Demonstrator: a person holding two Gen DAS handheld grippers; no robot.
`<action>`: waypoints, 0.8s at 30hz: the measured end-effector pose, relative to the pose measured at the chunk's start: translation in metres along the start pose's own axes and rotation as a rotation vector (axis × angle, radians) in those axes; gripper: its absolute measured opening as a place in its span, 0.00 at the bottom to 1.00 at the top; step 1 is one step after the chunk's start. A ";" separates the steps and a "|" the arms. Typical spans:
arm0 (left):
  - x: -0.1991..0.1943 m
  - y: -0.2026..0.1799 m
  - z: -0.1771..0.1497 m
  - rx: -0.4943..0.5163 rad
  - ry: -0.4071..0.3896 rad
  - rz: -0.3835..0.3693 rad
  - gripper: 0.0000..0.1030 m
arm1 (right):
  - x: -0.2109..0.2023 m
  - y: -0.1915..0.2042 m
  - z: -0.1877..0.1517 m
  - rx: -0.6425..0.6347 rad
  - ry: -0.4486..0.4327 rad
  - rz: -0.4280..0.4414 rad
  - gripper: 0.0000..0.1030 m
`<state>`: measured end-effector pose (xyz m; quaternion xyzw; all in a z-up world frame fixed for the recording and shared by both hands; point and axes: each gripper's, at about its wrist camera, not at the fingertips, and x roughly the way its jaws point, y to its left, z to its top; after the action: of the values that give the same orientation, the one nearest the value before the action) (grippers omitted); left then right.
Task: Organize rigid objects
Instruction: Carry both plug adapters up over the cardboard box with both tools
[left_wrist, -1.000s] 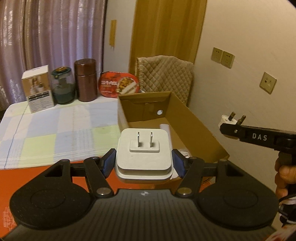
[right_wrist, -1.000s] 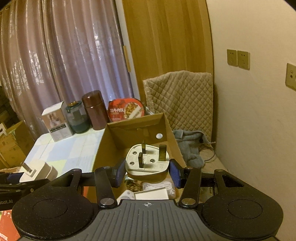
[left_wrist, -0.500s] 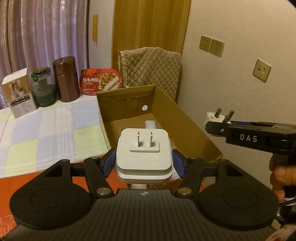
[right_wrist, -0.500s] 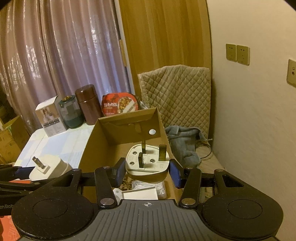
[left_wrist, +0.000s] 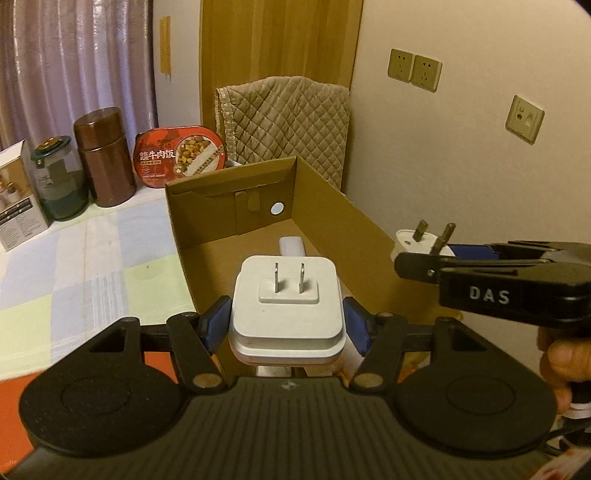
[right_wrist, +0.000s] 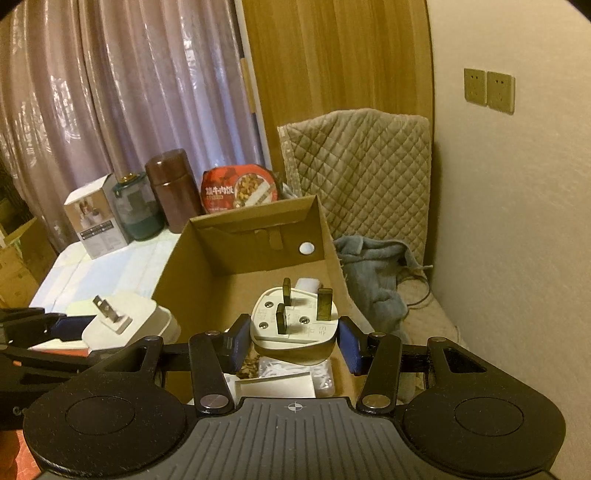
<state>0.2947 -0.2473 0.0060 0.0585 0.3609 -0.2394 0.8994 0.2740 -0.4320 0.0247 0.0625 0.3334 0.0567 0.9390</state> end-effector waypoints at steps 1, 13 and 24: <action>0.005 0.001 0.002 0.003 0.004 0.000 0.58 | 0.002 -0.001 0.001 0.003 0.001 -0.003 0.45; 0.044 0.008 0.009 0.027 0.050 -0.004 0.58 | 0.029 -0.011 0.004 0.023 0.034 -0.013 0.45; 0.061 0.007 0.005 0.050 0.073 0.002 0.58 | 0.042 -0.008 -0.002 0.015 0.058 -0.009 0.45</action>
<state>0.3386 -0.2663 -0.0320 0.0901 0.3871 -0.2455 0.8842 0.3054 -0.4332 -0.0037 0.0661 0.3610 0.0517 0.9288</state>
